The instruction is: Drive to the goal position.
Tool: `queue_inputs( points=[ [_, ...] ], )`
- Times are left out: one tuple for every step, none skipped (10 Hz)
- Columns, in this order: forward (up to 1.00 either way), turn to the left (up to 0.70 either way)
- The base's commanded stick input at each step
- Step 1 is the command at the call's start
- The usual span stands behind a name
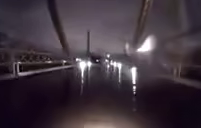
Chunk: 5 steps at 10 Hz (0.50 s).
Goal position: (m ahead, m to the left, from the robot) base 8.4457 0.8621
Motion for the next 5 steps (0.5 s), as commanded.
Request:
queue_inputs(
  points=[
    [1.00,0.00],
    [1.00,0.00],
    [1.00,0.00],
    [1.00,0.00],
    [1.00,0.00]
  ],
)
